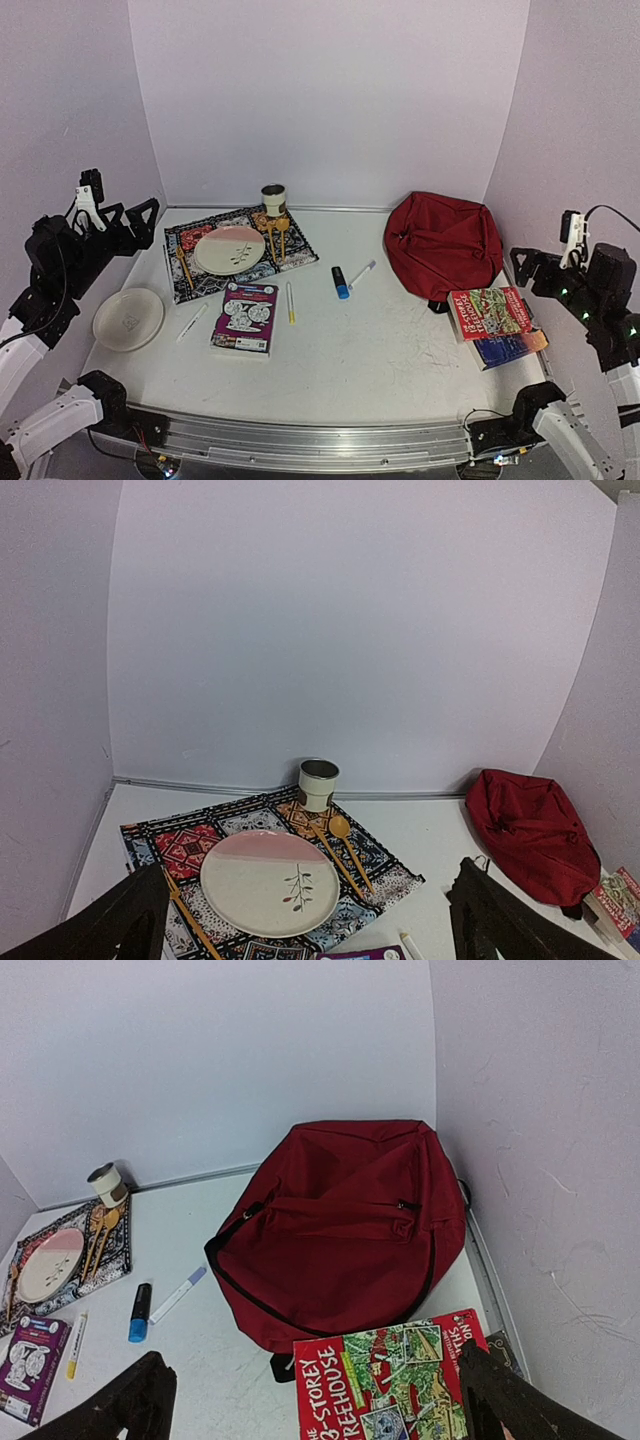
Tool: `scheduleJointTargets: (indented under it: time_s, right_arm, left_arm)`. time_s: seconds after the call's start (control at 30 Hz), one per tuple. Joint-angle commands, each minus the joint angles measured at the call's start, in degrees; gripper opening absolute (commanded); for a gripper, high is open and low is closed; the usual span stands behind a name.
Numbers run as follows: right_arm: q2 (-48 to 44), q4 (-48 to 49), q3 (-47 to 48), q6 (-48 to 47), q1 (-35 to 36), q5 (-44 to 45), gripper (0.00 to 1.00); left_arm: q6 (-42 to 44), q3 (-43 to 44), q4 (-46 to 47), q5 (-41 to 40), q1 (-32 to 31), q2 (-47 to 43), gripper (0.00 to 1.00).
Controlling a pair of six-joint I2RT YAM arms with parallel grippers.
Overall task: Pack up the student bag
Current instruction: Pick up the student bag from the corner of the board.
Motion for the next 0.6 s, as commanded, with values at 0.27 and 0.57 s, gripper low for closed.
scheduleJointTargets:
  time_s: [0.27, 0.57]
  right_arm:
    - [13.3, 3.8, 1.3, -6.4, -0.2, -4.9, 0.98]
    - [26.8, 8.2, 5.0, -9.8, 0.4, -7.0, 0.98]
  left_arm:
    - [-1.0, 1.1, -0.3, 0.8, 0.3, 0.7, 0.99]
    - [0.1, 5.0, -3.5, 5.4, 0.3, 10.3, 1.0]
